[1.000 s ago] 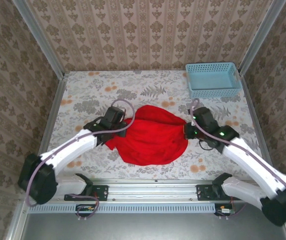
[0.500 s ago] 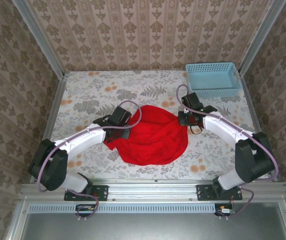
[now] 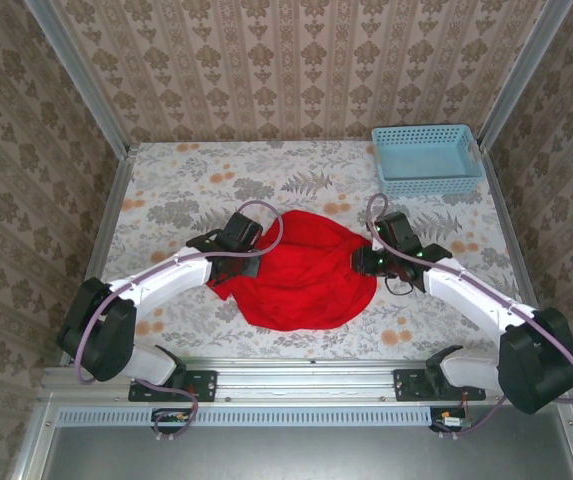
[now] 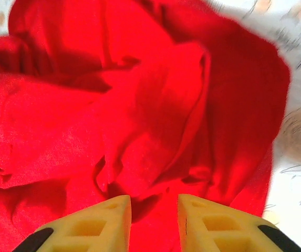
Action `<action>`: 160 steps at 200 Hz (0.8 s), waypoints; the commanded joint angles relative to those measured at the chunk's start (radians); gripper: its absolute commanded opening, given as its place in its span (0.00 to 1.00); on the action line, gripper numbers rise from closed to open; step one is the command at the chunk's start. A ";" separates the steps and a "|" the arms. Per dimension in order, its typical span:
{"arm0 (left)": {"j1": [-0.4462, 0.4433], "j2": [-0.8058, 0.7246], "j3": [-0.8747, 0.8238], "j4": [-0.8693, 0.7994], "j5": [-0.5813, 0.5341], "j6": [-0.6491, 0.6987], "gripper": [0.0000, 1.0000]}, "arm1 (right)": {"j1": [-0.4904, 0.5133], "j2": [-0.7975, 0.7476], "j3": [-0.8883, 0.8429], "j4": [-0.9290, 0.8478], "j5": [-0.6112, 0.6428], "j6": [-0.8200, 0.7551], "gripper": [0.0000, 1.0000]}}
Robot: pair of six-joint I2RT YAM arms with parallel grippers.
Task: Fold the inside-out t-shirt
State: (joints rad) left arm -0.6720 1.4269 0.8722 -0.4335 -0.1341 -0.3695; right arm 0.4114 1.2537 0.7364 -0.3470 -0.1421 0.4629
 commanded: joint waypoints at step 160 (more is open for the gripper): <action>0.006 0.010 -0.011 -0.008 -0.039 -0.015 0.00 | 0.035 0.056 0.051 -0.030 0.121 0.002 0.00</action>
State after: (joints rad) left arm -0.6720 1.4269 0.8692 -0.4271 -0.1387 -0.3698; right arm 0.4435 1.4300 0.7662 -0.2707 -0.1036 0.4931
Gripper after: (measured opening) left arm 0.054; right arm 0.066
